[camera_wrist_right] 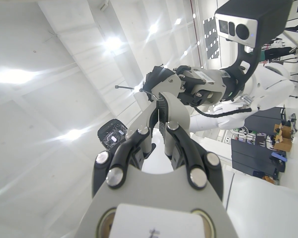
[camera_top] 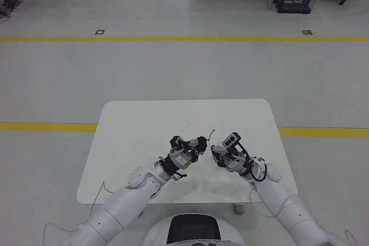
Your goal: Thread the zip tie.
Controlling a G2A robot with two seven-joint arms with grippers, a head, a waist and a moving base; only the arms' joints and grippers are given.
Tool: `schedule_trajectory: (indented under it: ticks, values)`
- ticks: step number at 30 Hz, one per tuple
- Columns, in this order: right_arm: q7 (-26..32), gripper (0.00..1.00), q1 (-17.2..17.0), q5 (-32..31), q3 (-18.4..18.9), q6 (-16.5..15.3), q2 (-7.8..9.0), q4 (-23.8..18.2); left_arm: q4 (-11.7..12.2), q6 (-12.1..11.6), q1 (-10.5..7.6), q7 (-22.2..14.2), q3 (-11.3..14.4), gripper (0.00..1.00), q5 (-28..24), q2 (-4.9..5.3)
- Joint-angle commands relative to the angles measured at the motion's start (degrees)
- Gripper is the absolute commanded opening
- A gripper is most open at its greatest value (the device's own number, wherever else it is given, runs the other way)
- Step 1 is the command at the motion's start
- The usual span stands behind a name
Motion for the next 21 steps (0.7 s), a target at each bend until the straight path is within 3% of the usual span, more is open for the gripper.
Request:
schedule_trajectory:
  ticks: [1, 21]
  values:
    - [0.0, 0.00, 0.0, -0.1, 0.0, 0.0, -0.01, 0.0, 0.0, 0.0, 0.00, 0.0, 0.0, 0.00, 0.0, 0.00]
    - [0.0, 0.00, 0.2, -0.9, -0.4, 0.0, -0.18, 0.6, 0.0, 0.0, 0.00, 0.0, 0.0, 0.00, 0.0, 0.00]
